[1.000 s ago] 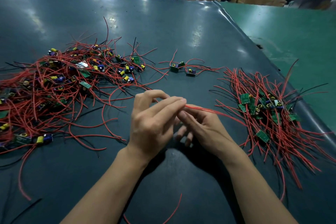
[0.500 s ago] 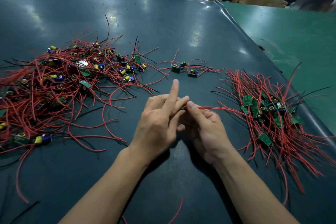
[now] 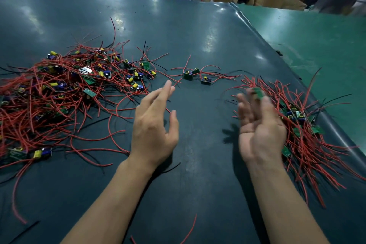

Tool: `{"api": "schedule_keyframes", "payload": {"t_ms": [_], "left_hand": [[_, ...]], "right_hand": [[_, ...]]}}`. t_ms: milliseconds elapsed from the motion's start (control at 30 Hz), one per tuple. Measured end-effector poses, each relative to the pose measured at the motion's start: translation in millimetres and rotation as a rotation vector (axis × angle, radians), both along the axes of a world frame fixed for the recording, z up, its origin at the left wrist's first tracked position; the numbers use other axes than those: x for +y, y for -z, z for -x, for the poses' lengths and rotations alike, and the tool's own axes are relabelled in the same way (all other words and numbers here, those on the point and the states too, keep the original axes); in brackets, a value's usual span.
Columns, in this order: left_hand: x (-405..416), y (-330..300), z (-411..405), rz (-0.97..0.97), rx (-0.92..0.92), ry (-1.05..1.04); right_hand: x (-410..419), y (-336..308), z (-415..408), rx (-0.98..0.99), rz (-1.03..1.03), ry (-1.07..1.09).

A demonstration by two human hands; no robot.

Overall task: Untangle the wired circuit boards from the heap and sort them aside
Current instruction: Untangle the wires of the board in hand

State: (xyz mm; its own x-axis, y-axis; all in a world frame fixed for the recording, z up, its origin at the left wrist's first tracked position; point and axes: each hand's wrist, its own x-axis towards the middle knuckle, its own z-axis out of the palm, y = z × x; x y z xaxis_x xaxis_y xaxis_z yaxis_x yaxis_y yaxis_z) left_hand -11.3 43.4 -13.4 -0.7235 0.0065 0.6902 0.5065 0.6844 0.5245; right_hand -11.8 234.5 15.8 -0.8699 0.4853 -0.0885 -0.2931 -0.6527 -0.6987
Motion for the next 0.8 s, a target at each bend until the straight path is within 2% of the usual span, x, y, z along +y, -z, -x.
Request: {"api": "schedule_keyframes", "payload": {"t_ms": [67,133,233,300,467,567,667,800], "left_hand": [[-0.5,0.8,0.9,-0.021,-0.004,-0.025],[0.0,1.4,1.2,-0.026,-0.025,-0.036],[-4.0,1.7,1.7,0.020,-0.066,-0.111],[-10.2,0.3,2.7,0.082,-0.125,-0.241],[-34.1,1.1,7.6,0.174,-0.369,-0.627],[-46.1,3.8,9.9,0.215,-0.580,-0.707],[-49.0,3.6,9.8,0.200,-0.535,-0.695],[-50.6,-2.8,8.6,0.063,-0.389,-0.652]], "right_hand": [[16.4,-0.4,-0.2,-0.001,0.143,0.097],[23.3,2.4,-0.3,-0.043,0.266,0.095],[22.1,5.2,-0.8,-0.115,0.322,0.050],[20.8,6.2,-1.5,-0.143,0.320,0.009],[10.4,3.7,-3.3,-0.249,0.141,-0.214],[-1.9,6.1,-4.8,-0.286,-0.026,-0.333],[-8.3,7.2,-6.9,-0.278,-0.144,-0.392],[-9.7,7.3,-8.8,-0.250,-0.231,-0.434]]}}
